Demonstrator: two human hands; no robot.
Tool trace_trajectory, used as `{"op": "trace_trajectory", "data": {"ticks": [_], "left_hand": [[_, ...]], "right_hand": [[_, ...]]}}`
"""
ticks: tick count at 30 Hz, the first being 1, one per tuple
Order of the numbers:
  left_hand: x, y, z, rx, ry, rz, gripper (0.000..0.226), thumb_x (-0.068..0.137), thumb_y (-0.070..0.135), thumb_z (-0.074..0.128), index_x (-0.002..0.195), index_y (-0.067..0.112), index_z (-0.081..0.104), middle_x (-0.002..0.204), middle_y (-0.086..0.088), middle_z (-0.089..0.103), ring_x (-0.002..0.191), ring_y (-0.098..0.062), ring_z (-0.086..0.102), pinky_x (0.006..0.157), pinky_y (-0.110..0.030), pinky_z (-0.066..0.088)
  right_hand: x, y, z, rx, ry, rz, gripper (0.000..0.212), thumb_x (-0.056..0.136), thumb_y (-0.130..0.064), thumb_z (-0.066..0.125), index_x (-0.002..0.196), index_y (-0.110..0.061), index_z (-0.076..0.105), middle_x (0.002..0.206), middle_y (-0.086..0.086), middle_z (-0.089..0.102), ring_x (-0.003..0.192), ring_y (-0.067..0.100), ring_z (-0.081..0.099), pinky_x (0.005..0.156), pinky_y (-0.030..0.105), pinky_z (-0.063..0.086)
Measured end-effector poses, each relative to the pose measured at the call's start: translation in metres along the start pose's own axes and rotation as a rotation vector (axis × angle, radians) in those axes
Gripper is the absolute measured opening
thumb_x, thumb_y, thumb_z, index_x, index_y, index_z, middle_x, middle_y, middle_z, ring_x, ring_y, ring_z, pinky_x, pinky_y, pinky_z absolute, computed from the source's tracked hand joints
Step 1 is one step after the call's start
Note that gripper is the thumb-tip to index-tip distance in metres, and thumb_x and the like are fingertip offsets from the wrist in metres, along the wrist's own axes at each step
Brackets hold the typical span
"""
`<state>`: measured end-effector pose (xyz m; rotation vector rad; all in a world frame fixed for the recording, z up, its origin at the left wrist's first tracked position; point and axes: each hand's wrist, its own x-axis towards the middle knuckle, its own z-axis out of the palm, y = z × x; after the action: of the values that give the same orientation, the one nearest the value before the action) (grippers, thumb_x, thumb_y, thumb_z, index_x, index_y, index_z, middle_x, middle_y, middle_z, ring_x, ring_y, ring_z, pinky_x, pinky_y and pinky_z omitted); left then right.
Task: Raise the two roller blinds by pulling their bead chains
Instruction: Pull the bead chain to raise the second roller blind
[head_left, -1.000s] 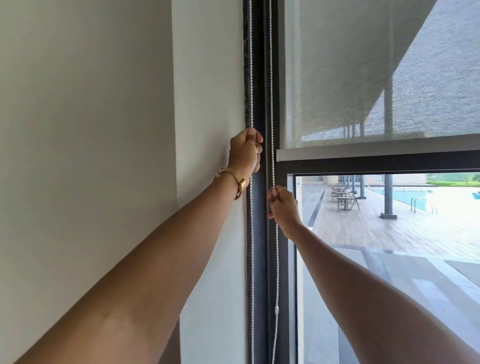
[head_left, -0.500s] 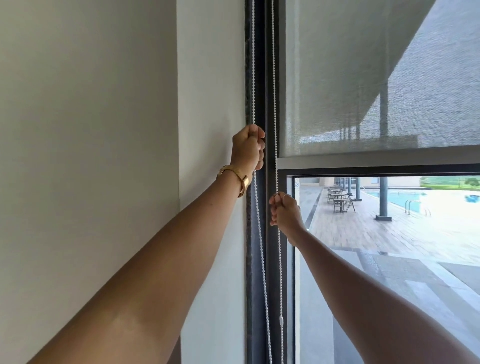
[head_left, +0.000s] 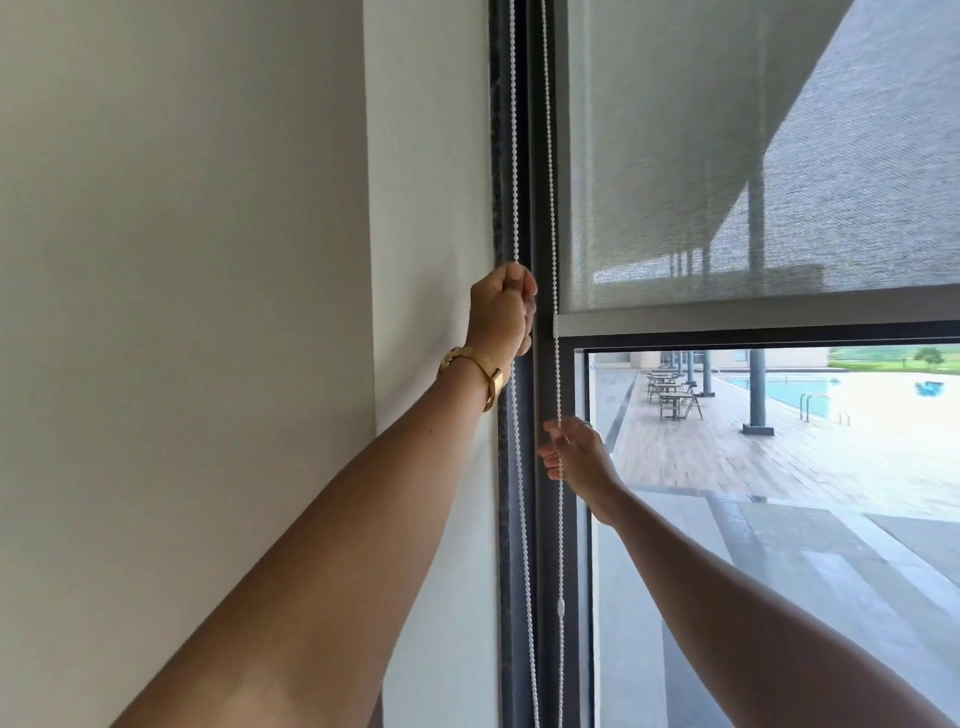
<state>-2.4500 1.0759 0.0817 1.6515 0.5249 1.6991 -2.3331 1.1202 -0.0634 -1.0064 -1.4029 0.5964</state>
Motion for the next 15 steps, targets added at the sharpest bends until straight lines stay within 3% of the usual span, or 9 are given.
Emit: {"op": "trace_trajectory", "data": {"ticks": [4, 15], "left_hand": [[-0.004, -0.001, 0.002, 0.017, 0.045, 0.011, 0.041, 0.094, 0.004, 0.024, 0.059, 0.018, 0.043, 0.045, 0.005, 0.031, 0.035, -0.008, 0.019, 0.039, -0.013, 0.015], [-0.013, -0.003, 0.002, 0.066, 0.143, 0.014, 0.04, 0.082, -0.006, 0.02, 0.057, 0.017, 0.041, 0.051, -0.002, 0.031, 0.033, -0.007, 0.023, 0.038, -0.015, 0.017]], "right_hand": [[-0.005, 0.003, -0.001, 0.021, 0.022, 0.013, 0.027, 0.095, 0.003, 0.027, 0.099, -0.002, 0.053, 0.063, 0.006, 0.046, 0.055, 0.015, 0.04, 0.051, 0.024, 0.035], [-0.003, -0.002, 0.006, -0.034, 0.019, 0.035, 0.031, 0.094, 0.004, 0.025, 0.091, 0.0, 0.055, 0.062, 0.008, 0.047, 0.053, 0.017, 0.041, 0.05, 0.027, 0.034]]}}
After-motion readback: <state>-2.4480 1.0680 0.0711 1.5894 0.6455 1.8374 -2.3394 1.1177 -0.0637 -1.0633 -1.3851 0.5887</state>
